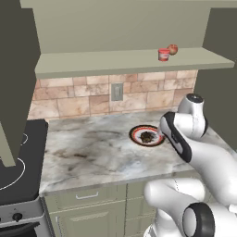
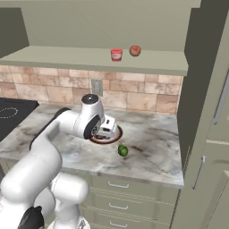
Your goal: Pick the avocado and bread from the counter and place them on the plate. Then pick the jam from the cabinet and place it next to the plate. Lastly close the cabinet door.
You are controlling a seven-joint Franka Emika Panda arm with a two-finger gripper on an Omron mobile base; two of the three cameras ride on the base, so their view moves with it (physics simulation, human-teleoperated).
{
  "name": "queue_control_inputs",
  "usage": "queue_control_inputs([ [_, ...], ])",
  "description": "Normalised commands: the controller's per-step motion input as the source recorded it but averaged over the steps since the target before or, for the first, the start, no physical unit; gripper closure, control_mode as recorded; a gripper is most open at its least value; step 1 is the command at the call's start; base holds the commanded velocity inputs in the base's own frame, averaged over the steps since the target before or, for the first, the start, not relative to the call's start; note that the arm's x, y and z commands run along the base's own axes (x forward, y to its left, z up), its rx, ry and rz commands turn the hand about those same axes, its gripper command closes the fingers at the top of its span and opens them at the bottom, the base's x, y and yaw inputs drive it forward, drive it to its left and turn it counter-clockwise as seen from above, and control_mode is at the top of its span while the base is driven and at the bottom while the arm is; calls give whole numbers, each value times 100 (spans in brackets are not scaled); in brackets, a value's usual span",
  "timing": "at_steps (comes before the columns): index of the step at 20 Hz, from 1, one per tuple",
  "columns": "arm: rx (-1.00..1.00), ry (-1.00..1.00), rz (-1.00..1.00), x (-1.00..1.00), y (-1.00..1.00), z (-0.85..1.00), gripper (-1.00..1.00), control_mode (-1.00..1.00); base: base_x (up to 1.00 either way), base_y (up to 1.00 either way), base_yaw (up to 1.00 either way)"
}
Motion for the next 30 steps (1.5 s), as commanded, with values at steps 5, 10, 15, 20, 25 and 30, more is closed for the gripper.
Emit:
queue_control_inputs([
  [5, -3, 0, 18, -14, -13, 0, -100, -100, 0, 0, 0],
  [10, -4, 1, 17, -2, -11, 0, -100, -100, 0, 0, 0],
  [15, -1, 0, 10, 0, -14, 0, -100, -100, 0, 0, 0],
  [20, 0, 2, 6, 0, -16, 0, -100, -100, 0, 0, 0],
  [25, 0, 2, 2, 0, -12, 0, -100, -100, 0, 0, 0],
  [30, 0, 4, 0, 0, -3, -7, -100, -100, 0, 0, 0],
])
